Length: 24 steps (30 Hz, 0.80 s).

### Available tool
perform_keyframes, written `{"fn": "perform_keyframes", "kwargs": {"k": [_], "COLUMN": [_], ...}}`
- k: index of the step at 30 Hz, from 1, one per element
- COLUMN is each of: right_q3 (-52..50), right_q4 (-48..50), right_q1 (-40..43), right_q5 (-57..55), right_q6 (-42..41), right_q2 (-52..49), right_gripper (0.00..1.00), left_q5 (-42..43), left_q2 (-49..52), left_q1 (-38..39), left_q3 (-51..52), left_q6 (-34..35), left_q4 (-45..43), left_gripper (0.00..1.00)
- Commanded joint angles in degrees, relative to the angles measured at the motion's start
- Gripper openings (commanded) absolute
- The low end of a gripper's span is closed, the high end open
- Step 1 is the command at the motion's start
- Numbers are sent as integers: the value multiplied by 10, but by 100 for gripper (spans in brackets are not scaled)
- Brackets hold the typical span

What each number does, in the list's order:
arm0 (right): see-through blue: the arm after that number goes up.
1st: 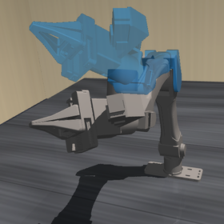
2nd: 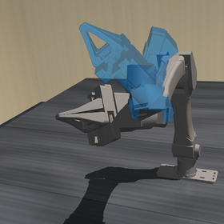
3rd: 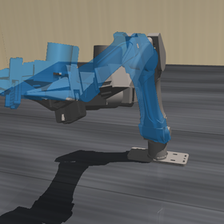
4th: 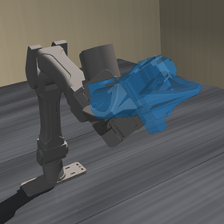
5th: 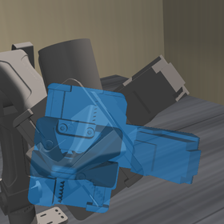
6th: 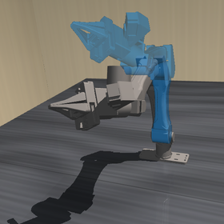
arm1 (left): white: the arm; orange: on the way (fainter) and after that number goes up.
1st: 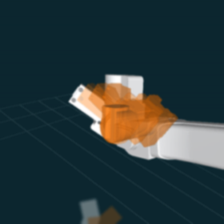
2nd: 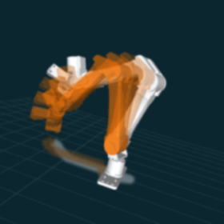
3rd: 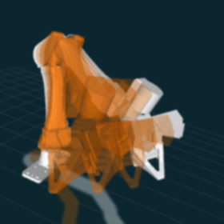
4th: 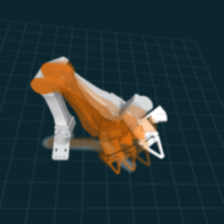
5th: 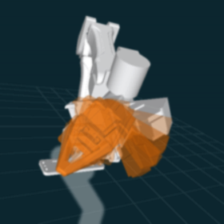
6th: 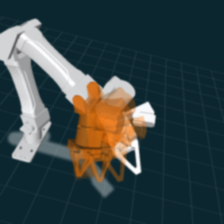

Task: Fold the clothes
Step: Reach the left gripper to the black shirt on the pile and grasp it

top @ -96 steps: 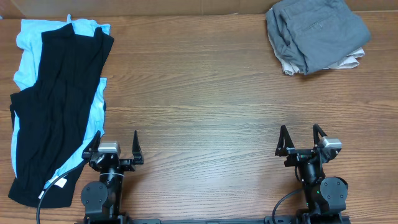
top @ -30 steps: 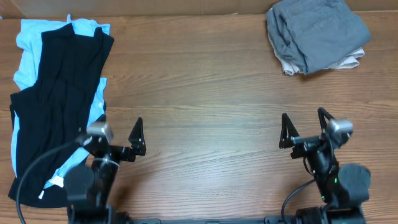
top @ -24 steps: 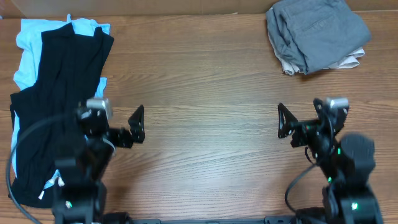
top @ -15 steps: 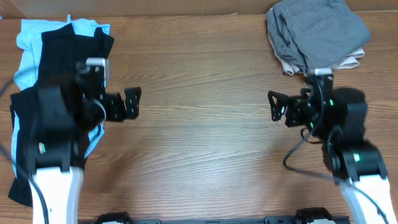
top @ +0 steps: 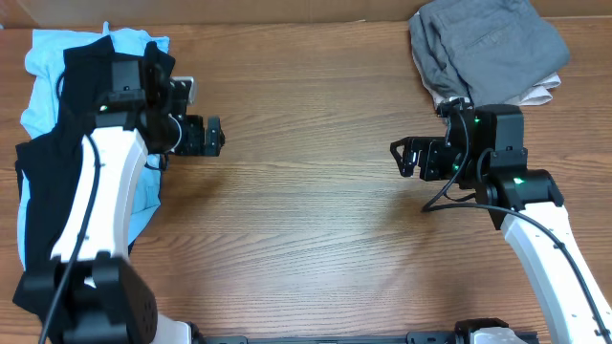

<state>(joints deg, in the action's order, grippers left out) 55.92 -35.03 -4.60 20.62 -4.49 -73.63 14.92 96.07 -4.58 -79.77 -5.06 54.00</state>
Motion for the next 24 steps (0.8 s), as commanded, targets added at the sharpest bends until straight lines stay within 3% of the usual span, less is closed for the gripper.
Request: {"fn": "perform_keyframes", "kwargs": {"k": [1,9,14,19,24], "right_q3": [17,17,17,17,16], "right_q4": [8,24,24,28,25], "right_q1": [-3,-3,-3,-3,-3], "right_q5": [17,17,13,13,13], "right_q6": [1,0,0,0,0], "right_q2": [-1,-1,-1,-1,-1], "right_gripper": [100,100,100,99,86], "left_q5": [-3,-105,-133,-98,-134], "left_q2": [14,12,17,27,60], "left_q1": [-29,-167,-250,-273,-274], "left_q3": [-11,-12,-12,-12,-12], "left_q6": [8,29,-13,-87,-106], "left_q4": [17,-16,-98,-147,-166], "left_gripper": [100,100,100,97,88]}}
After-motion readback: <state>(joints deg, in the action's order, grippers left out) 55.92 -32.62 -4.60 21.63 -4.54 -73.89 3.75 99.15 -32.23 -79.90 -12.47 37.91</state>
